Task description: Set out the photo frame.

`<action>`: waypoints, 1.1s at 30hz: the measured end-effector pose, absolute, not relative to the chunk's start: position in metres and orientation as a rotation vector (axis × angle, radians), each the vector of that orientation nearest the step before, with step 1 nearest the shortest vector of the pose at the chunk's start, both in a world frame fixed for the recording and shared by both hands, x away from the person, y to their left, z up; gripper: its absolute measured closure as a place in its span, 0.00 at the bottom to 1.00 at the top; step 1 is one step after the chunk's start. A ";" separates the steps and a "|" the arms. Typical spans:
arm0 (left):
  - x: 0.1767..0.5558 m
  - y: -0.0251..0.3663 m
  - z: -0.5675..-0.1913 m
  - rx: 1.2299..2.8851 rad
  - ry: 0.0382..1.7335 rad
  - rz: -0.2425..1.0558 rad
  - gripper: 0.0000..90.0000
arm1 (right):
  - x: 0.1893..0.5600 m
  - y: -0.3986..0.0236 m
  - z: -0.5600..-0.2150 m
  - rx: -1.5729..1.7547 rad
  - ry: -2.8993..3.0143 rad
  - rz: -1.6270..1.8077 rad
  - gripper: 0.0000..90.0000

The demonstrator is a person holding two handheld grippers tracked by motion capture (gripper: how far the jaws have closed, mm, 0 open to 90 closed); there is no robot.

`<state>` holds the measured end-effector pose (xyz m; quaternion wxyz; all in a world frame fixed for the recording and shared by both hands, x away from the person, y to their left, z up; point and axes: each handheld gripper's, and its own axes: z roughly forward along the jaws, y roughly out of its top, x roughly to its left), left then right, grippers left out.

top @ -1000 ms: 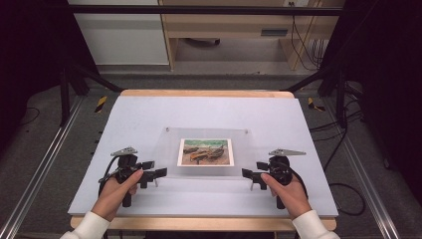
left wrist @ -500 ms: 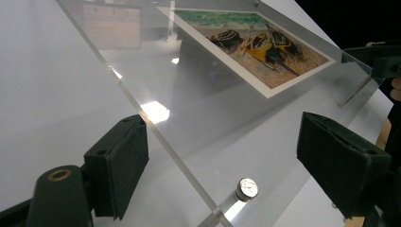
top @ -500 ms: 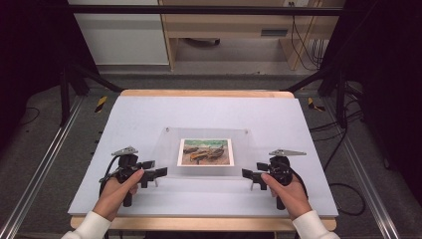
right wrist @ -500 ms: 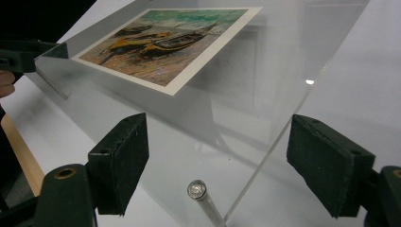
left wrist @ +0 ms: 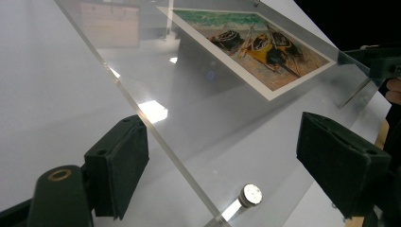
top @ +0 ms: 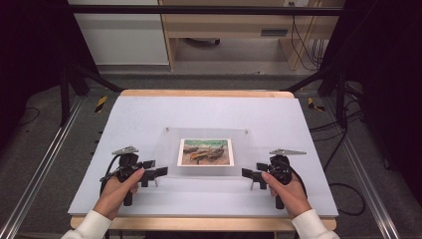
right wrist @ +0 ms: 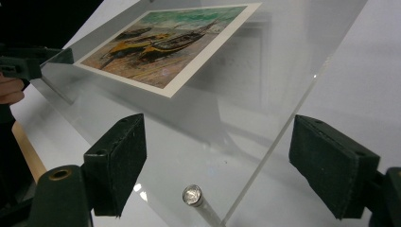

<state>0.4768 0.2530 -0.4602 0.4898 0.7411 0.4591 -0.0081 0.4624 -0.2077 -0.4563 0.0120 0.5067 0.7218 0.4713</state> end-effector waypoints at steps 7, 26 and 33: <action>0.478 0.253 -0.460 1.800 1.112 -0.023 0.19 | 0.465 -0.206 -0.459 1.608 2.251 1.494 0.23; 0.477 0.260 -0.456 1.809 1.111 -0.022 0.32 | 0.464 -0.214 -0.457 1.579 2.264 1.519 0.35; 0.475 0.260 -0.453 1.813 1.100 0.012 0.36 | 0.462 -0.213 -0.454 1.554 2.253 1.509 0.39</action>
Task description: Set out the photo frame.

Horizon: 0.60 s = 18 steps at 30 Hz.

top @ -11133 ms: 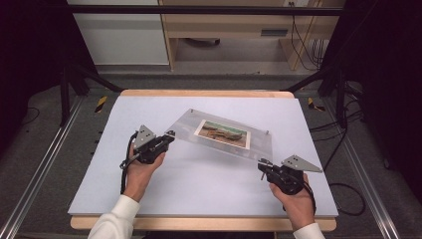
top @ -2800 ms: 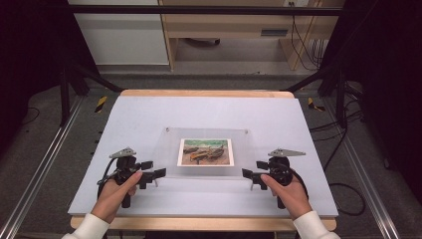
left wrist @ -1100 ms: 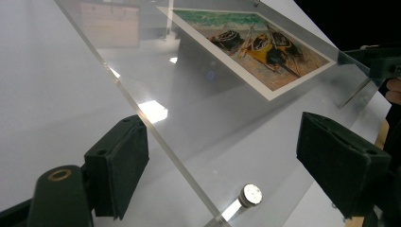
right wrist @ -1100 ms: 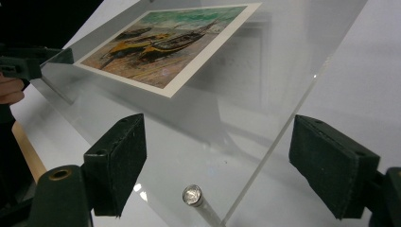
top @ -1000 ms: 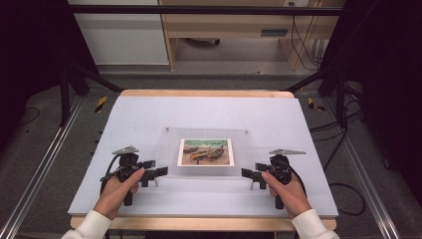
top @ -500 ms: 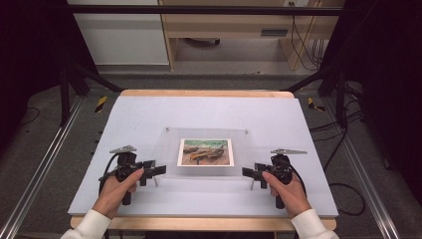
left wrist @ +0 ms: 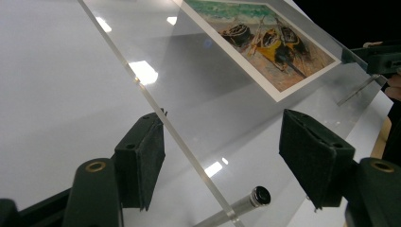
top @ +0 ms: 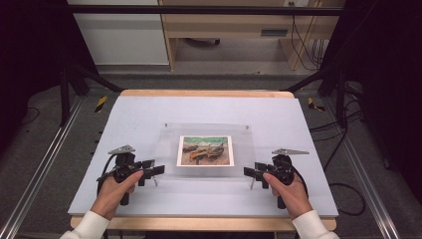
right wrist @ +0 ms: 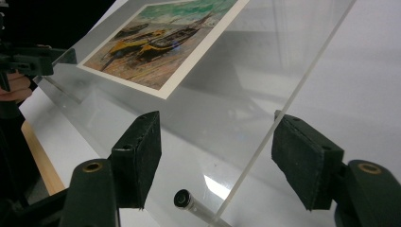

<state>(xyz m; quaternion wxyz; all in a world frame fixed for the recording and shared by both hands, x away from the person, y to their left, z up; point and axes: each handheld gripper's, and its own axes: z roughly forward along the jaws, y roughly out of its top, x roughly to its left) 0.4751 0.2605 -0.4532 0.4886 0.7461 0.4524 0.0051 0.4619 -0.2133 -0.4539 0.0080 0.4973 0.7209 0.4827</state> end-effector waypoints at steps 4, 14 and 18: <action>0.475 0.261 -0.451 1.815 1.095 0.031 0.39 | 0.462 -0.212 -0.451 1.522 2.261 1.484 0.40; 0.474 0.264 -0.448 1.797 1.087 0.089 0.47 | 0.462 -0.209 -0.445 1.456 2.260 1.447 0.44; 0.473 0.265 -0.448 1.801 1.079 0.097 0.48 | 0.462 -0.210 -0.444 1.438 2.258 1.445 0.45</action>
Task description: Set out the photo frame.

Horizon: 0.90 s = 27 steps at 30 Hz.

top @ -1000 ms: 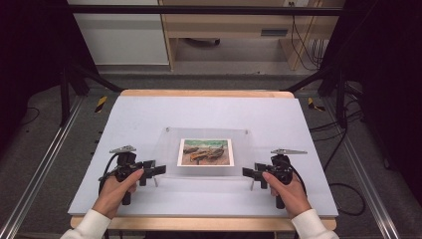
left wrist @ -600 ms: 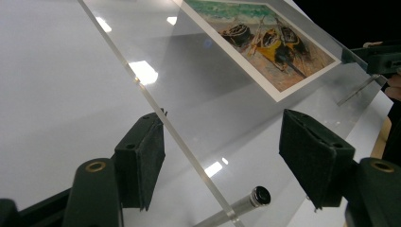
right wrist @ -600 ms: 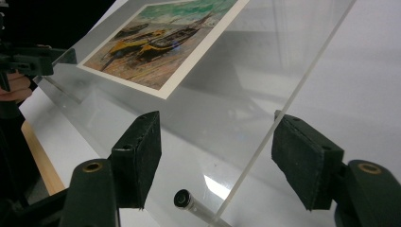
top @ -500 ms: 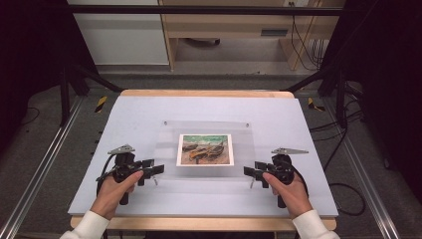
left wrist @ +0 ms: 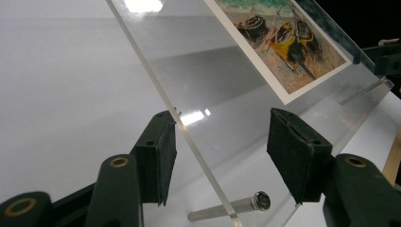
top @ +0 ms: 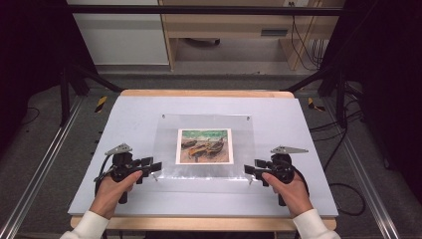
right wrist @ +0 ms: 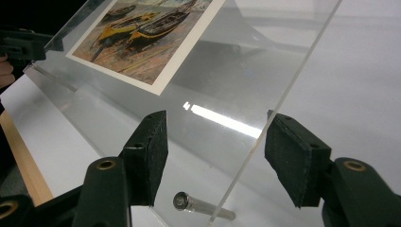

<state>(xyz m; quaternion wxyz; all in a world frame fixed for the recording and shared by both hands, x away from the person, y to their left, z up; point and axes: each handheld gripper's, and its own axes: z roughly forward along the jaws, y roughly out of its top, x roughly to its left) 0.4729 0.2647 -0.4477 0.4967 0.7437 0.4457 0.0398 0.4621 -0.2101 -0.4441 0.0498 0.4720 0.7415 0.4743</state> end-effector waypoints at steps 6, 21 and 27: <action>0.473 0.263 -0.445 1.815 1.067 0.122 0.49 | 0.461 -0.211 -0.443 1.416 2.246 1.439 0.48; 0.488 0.260 -0.447 1.793 1.060 0.150 0.50 | 0.477 -0.212 -0.443 1.411 2.217 1.435 0.49; 0.492 0.260 -0.448 1.789 1.059 0.154 0.50 | 0.481 -0.212 -0.443 1.422 2.208 1.442 0.49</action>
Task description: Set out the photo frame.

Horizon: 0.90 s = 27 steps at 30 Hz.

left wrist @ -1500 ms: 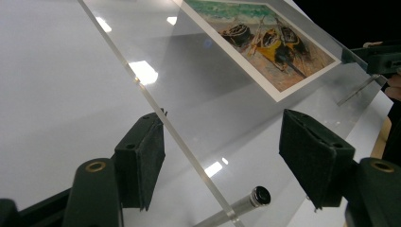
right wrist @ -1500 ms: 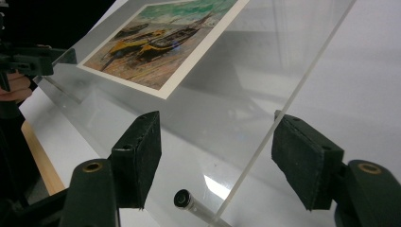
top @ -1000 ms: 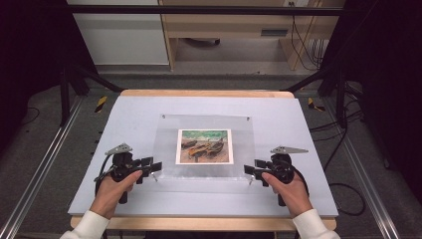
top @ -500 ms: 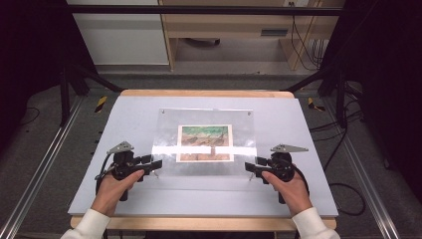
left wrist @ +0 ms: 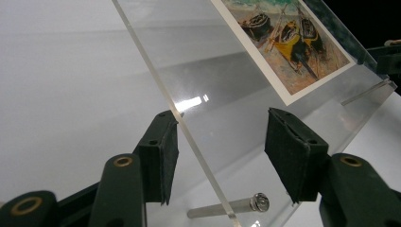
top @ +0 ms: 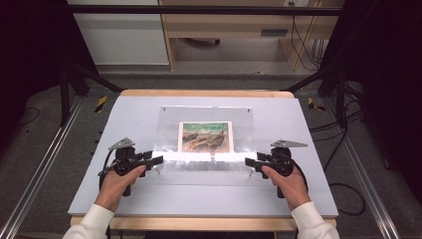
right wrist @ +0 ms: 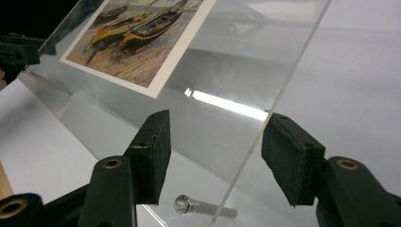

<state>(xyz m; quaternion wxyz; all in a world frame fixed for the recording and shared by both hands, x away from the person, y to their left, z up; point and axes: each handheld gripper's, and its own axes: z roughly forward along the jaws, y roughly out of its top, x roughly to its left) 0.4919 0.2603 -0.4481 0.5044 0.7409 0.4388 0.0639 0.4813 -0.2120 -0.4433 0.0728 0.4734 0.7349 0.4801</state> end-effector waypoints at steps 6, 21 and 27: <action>0.496 0.259 -0.447 1.784 1.059 0.172 0.50 | 0.485 -0.212 -0.442 1.406 2.207 1.422 0.49; 0.504 0.258 -0.449 1.753 1.066 0.190 0.52 | 0.496 -0.211 -0.442 1.396 2.191 1.419 0.50; 0.501 0.257 -0.448 1.772 1.060 0.208 0.52 | 0.493 -0.211 -0.441 1.372 2.194 1.404 0.50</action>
